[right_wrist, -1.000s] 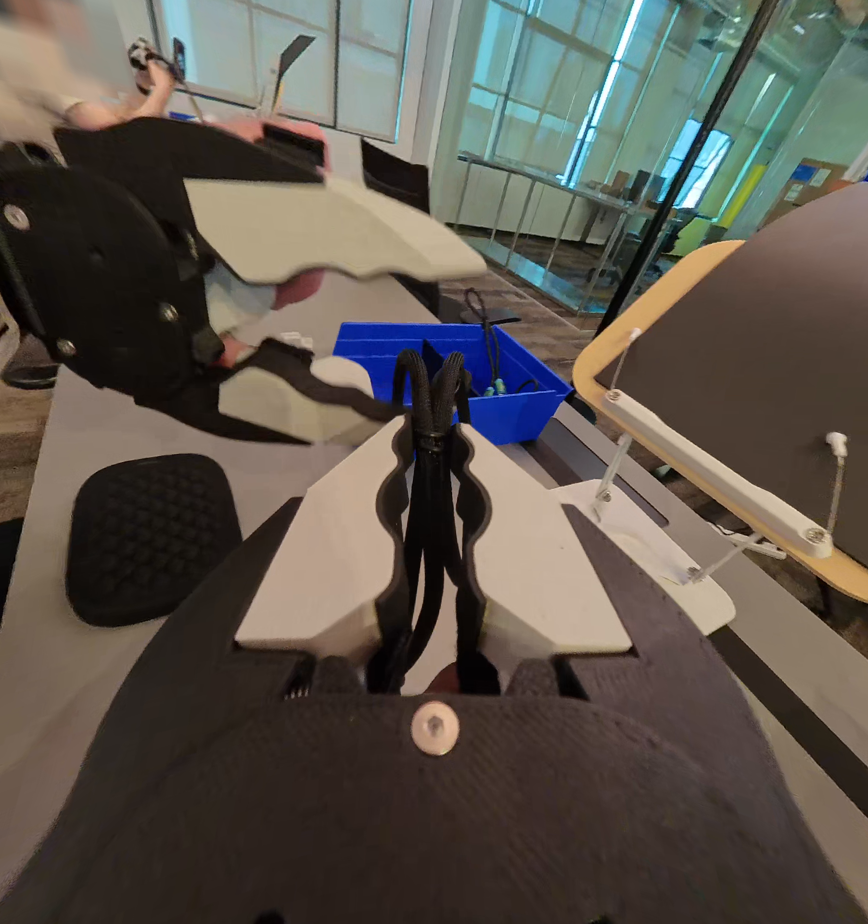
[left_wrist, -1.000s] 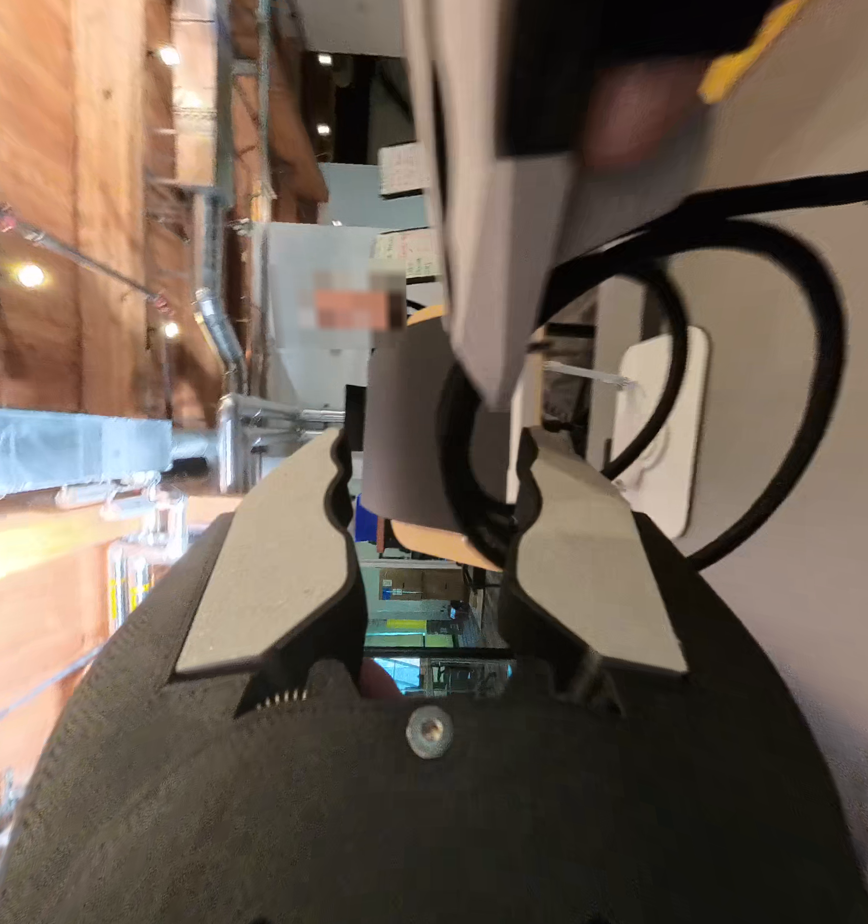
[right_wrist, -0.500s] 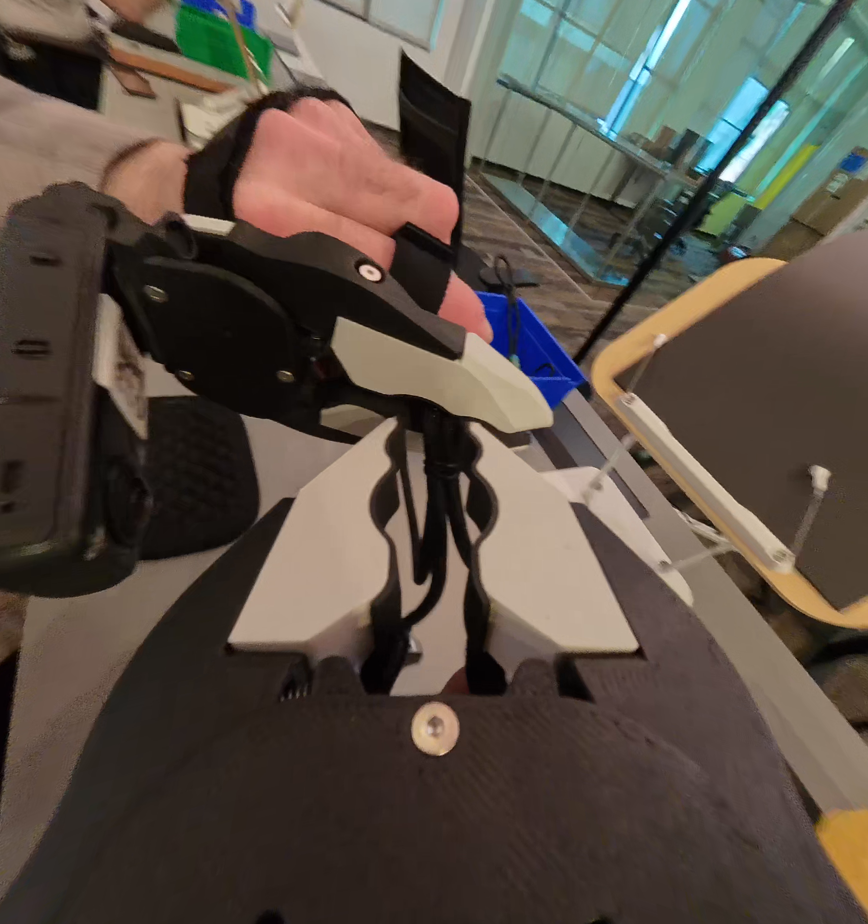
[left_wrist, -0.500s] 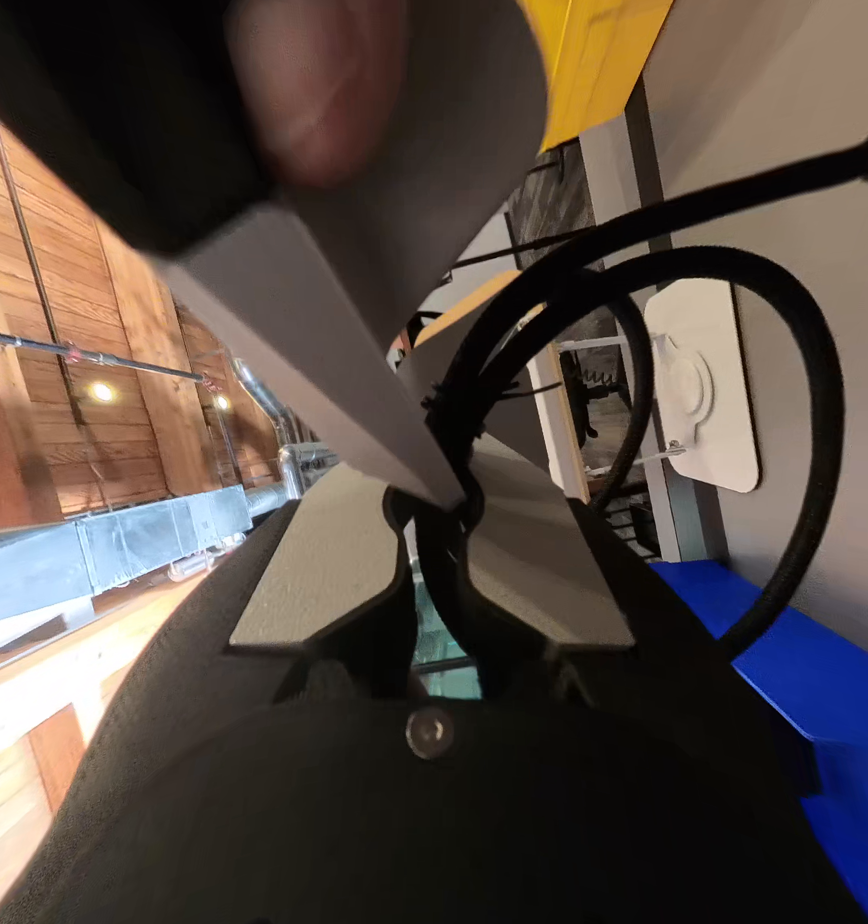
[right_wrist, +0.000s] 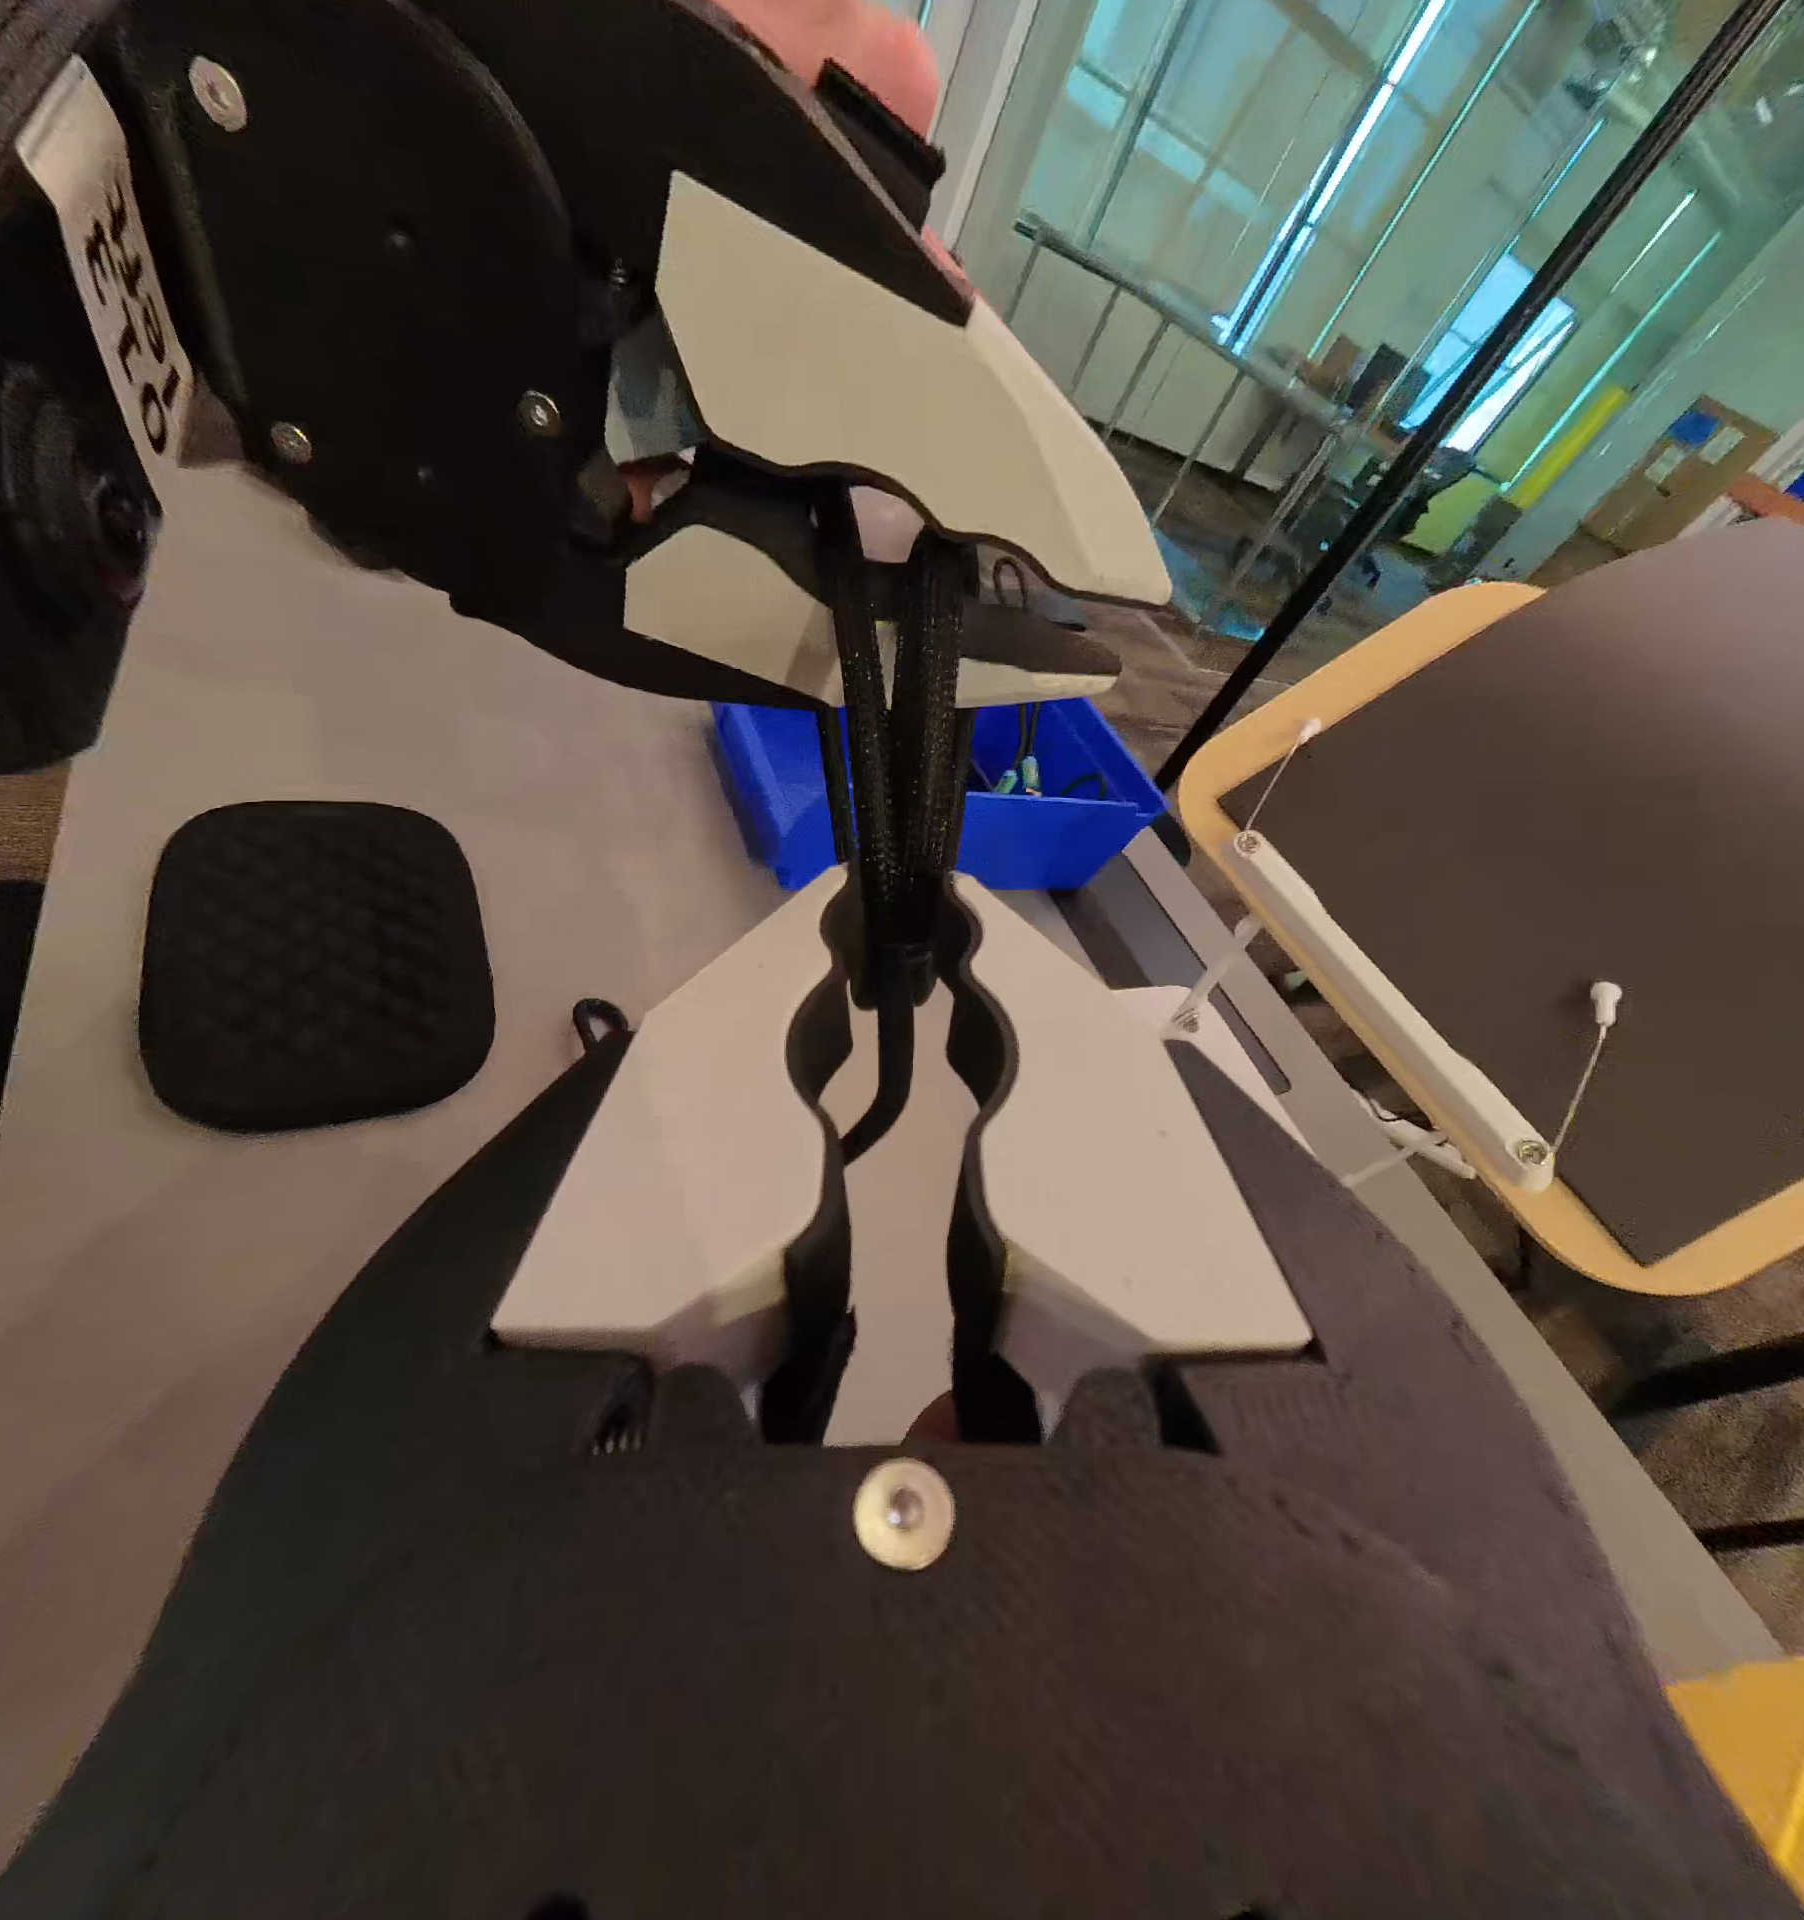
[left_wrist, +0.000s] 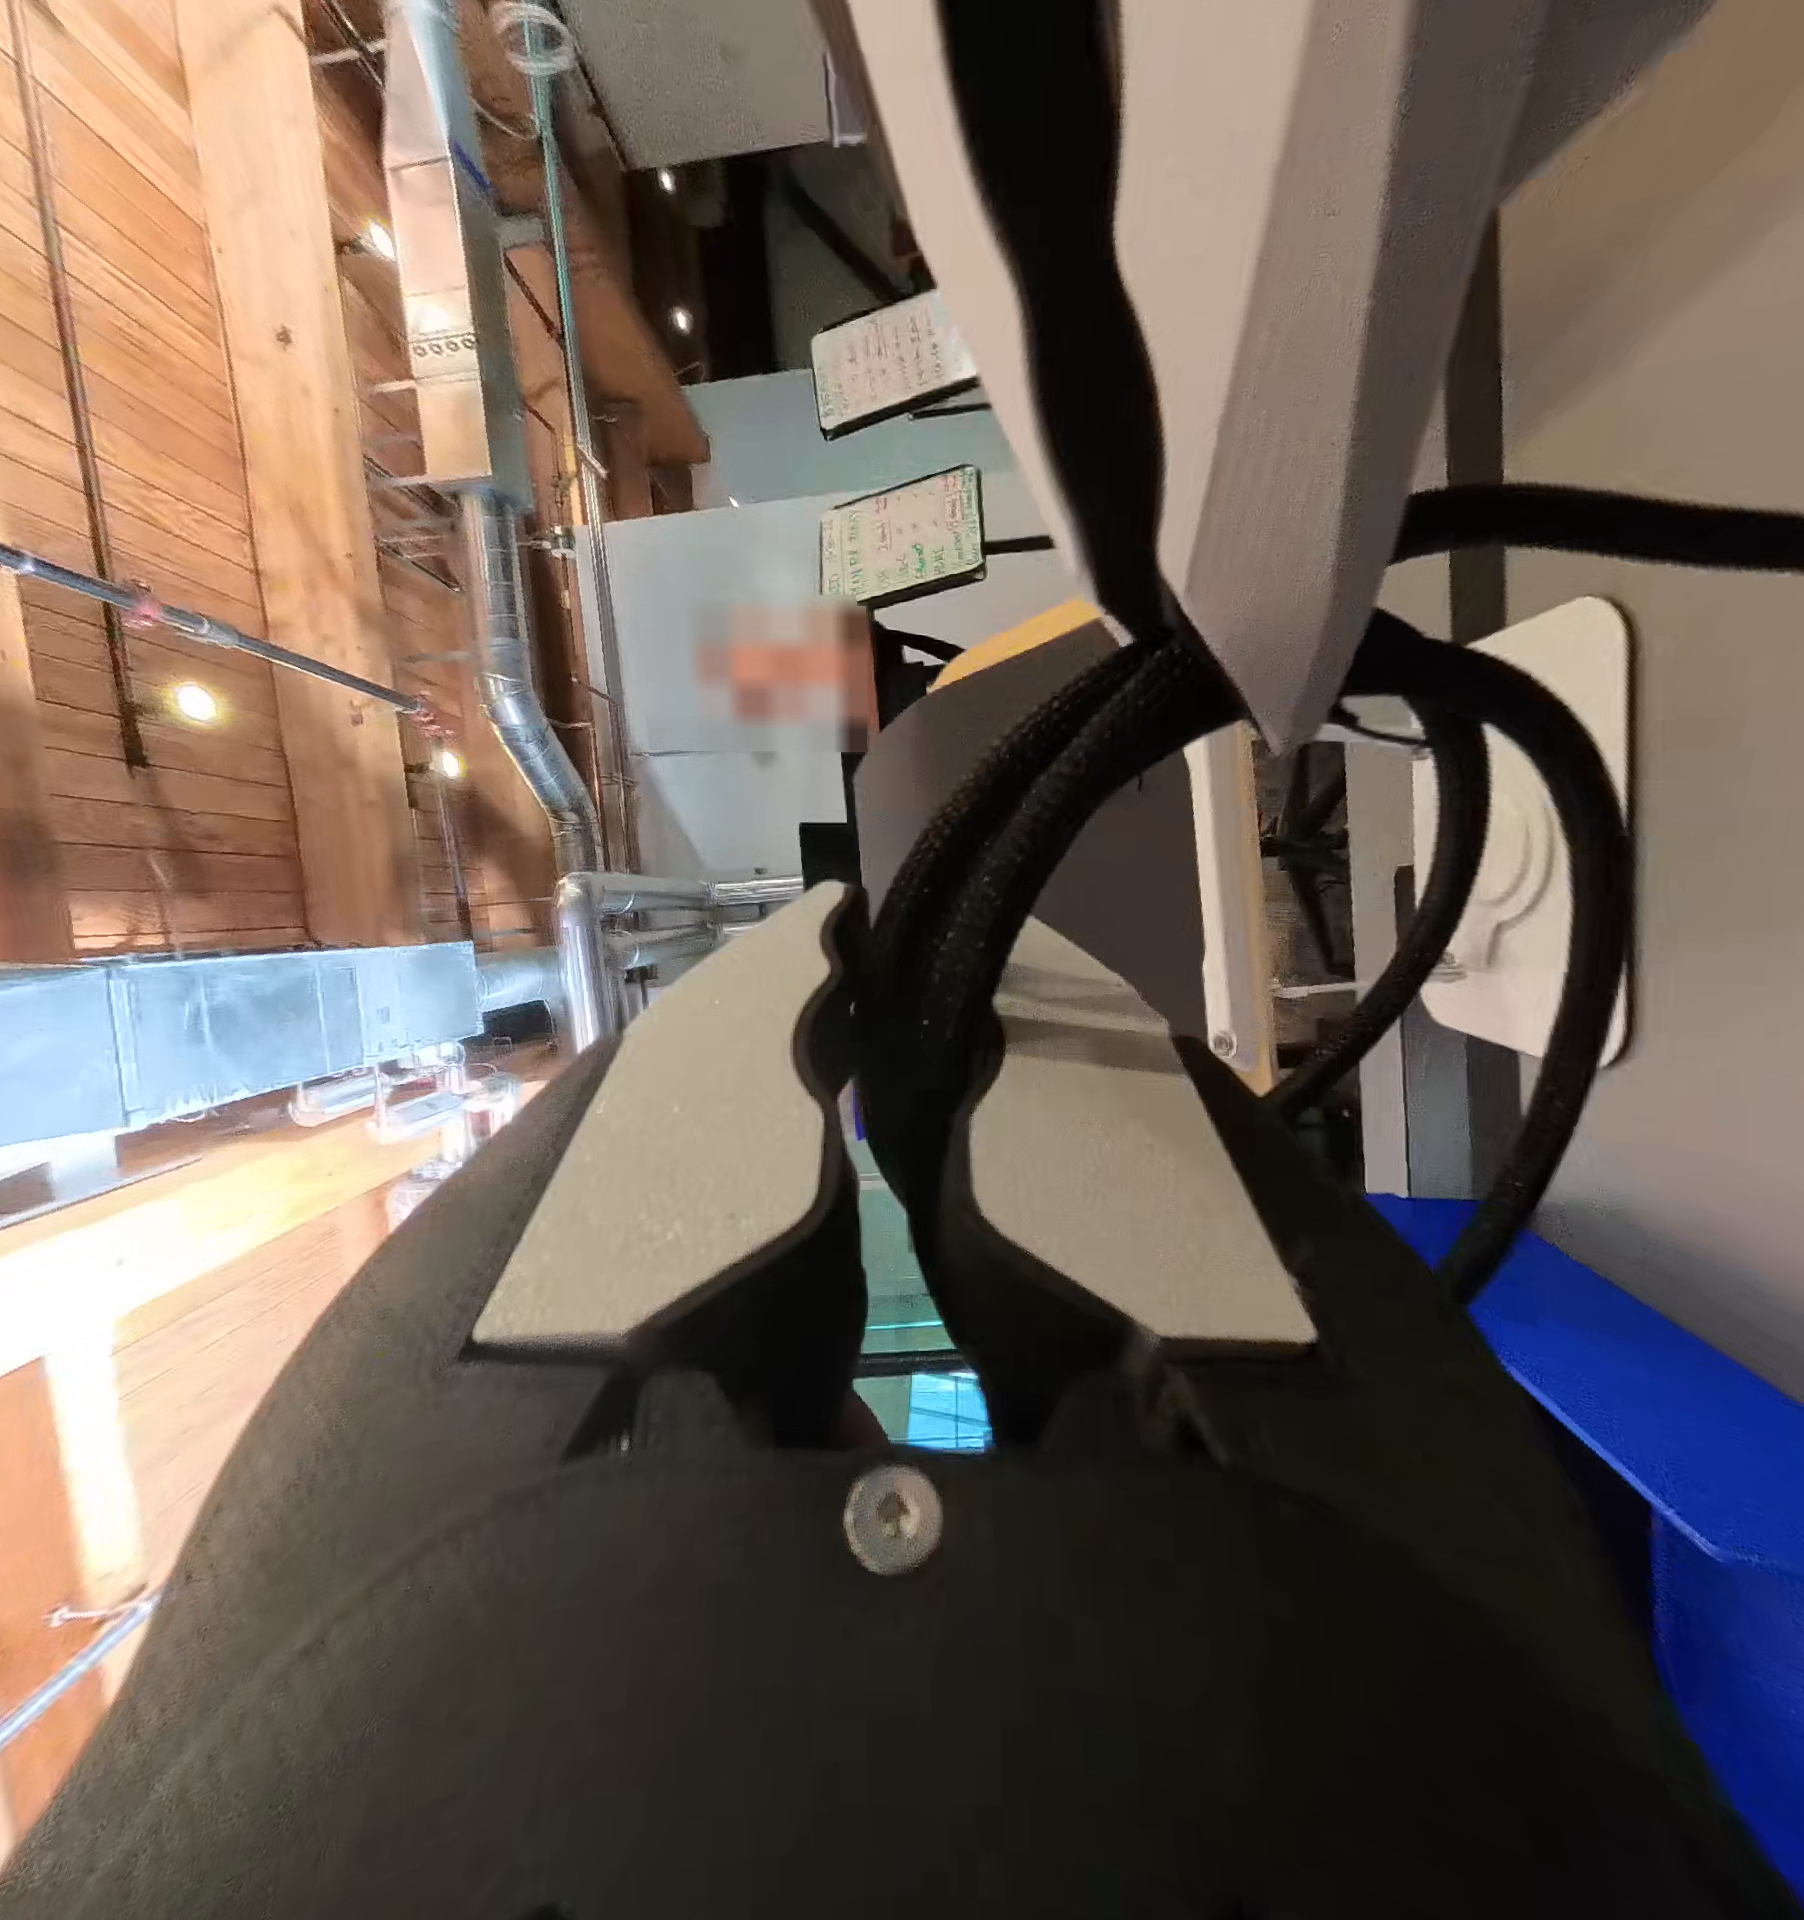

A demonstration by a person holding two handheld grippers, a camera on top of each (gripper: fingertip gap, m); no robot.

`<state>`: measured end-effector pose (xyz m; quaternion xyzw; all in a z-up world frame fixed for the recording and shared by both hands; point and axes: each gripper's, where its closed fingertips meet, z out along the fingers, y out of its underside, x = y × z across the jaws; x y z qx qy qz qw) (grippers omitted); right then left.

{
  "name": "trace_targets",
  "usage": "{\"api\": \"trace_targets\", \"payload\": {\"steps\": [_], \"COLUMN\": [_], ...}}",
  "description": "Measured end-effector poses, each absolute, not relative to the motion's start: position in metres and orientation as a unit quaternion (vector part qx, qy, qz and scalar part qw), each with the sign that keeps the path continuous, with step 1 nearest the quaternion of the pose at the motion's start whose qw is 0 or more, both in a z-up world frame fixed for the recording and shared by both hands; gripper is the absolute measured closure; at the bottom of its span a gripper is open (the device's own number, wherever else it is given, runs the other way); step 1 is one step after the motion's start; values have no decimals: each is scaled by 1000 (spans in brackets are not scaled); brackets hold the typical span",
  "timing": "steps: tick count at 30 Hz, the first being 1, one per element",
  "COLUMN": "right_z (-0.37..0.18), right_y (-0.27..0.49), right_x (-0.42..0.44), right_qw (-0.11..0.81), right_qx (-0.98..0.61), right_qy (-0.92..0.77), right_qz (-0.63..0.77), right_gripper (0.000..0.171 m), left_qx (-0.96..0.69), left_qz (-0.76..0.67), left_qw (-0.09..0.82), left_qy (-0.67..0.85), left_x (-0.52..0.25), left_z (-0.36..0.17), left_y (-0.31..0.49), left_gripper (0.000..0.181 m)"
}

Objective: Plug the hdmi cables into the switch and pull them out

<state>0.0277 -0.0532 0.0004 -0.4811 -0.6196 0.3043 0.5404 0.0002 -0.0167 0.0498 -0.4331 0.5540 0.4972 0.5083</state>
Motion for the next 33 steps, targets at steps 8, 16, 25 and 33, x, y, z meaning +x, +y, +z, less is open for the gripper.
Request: {"api": "trace_targets", "payload": {"steps": [8, 16, 25, 33], "right_z": [19, 20, 11, -6], "right_y": [-53, -55, -38, -30], "right_x": [31, 46, 34, 36], "right_qw": [557, 533, 558, 531], "right_qx": [-454, -462, -475, -522], "right_qy": [-572, -590, -581, -602], "right_qz": [395, 393, 355, 288], "right_gripper": [148, 118, 171, 171], "left_qx": [-558, -591, -637, -484], "left_qz": [348, 265, 125, 408], "left_qw": [585, 622, 644, 581], "left_qy": [475, 440, 405, 511], "left_x": [-13, -6, 11, 31], "left_z": [49, 41, 31, 39], "left_y": [-12, -13, -11, -15], "left_gripper": [168, 168, 168, 120]}}
